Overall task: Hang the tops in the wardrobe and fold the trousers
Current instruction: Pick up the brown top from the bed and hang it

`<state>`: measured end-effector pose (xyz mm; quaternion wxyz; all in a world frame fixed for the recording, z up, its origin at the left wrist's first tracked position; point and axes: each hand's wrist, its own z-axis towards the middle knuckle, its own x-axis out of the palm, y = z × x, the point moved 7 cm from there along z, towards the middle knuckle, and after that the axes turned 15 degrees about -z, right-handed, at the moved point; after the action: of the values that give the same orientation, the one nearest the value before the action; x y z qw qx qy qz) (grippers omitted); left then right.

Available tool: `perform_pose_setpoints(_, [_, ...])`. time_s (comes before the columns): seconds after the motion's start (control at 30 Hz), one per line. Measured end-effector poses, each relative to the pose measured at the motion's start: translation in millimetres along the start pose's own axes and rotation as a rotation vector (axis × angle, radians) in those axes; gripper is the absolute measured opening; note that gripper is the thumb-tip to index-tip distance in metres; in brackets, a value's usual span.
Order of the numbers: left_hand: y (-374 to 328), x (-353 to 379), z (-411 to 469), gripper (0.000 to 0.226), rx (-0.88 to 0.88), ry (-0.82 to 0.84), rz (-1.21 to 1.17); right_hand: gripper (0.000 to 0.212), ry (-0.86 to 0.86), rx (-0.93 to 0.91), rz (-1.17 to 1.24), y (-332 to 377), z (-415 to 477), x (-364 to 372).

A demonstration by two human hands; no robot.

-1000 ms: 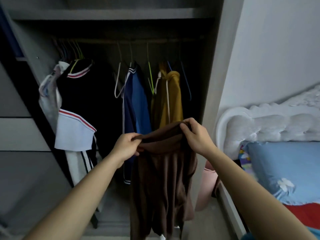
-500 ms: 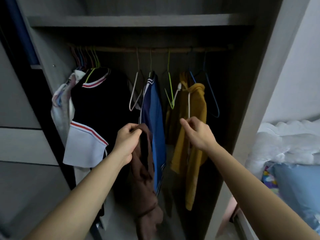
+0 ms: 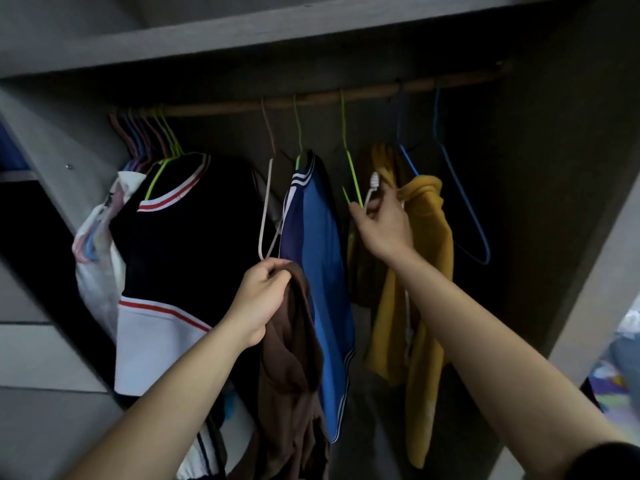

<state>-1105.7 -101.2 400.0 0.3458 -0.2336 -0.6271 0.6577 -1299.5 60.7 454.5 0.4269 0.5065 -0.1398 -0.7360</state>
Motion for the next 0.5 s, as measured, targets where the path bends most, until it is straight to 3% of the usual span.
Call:
perform_pose_setpoints(0.07, [2.2,2.0,8.5,0.027,-0.013,0.049,-0.017,0.033,-0.011,-0.022,-0.026,7.8,4.5,1.1])
perform_pose_setpoints(0.27, [7.6,6.3,26.3,0.027,-0.025,0.234,-0.010,0.035,-0.278,0.057,-0.003,30.2,-11.2,-27.7])
perform_pose_setpoints(0.5, [23.0,-13.9,33.4,0.030,-0.045,0.438,-0.040,0.040,-0.344,0.139,0.133,32.6,-86.1,-34.4])
